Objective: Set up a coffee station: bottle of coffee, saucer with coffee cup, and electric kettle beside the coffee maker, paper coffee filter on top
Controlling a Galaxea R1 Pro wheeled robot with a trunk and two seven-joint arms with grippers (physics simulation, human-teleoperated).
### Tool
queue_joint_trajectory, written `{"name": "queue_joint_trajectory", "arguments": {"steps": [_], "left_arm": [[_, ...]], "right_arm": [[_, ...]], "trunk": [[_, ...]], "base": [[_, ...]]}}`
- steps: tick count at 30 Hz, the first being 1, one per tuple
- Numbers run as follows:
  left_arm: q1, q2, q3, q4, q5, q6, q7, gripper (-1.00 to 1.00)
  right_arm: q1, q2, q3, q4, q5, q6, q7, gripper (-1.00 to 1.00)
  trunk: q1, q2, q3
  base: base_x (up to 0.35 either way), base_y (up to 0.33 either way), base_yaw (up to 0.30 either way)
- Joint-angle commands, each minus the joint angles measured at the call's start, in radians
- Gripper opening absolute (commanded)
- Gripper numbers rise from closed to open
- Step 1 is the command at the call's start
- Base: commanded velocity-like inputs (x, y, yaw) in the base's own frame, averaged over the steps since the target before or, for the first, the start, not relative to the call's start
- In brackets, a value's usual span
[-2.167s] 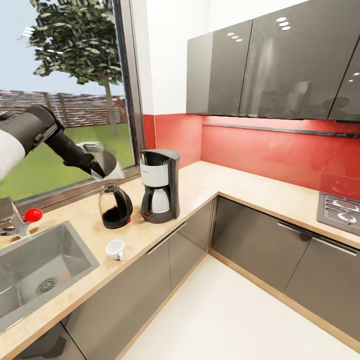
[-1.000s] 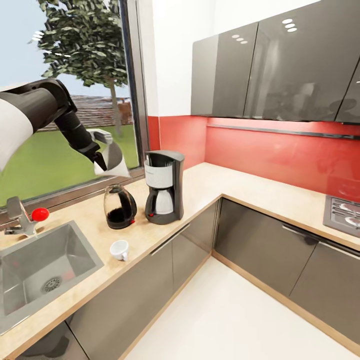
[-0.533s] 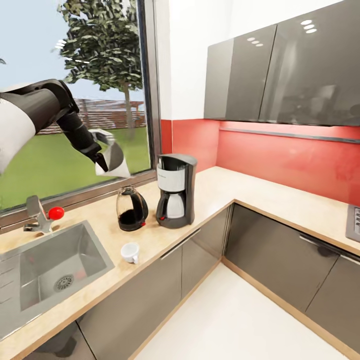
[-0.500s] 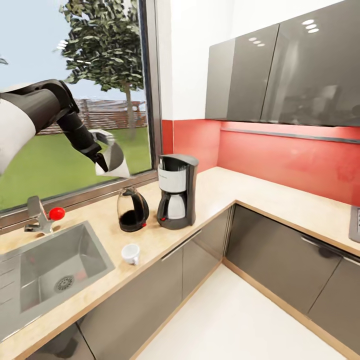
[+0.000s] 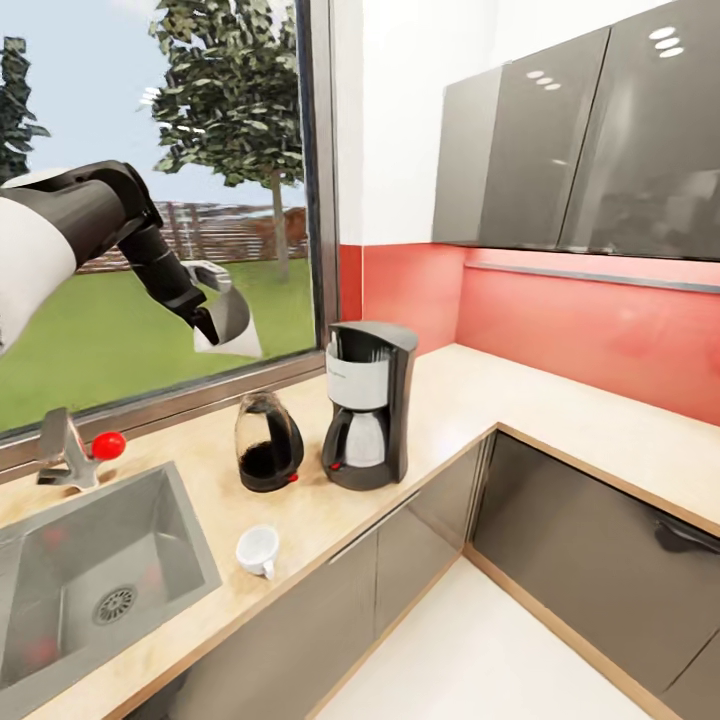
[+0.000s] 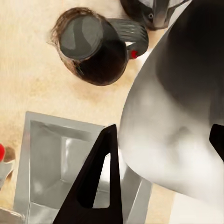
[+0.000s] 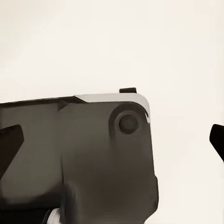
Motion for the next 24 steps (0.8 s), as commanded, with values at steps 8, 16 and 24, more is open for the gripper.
{"name": "queue_joint_trajectory", "arguments": {"steps": [8,16,24], "left_arm": [[0.000,-0.006,-0.007,-0.002,0.001,0.012,-0.005,-1.00],[0.001,-0.006,-0.007,-0.002,0.001,0.012,-0.005,-1.00],[0.002,-0.006,-0.007,-0.002,0.001,0.012,-0.005,-1.00]], "right_arm": [[-0.001,-0.001,-0.006,0.001,0.001,-0.003,0.000,1.00],[-0.001,-0.001,-0.004,0.002,0.000,-0.003,0.000,1.00],[-0.001,-0.001,-0.003,0.003,0.000,-0.003,0.000,1.00]], "trunk": [[0.001,-0.002,-0.002],[0.001,-0.002,-0.002],[0.001,-0.002,-0.002]], "base": [[0.203,-0.214,0.000],[0.090,-0.261,0.000],[0.003,-0.276,0.133]]}}
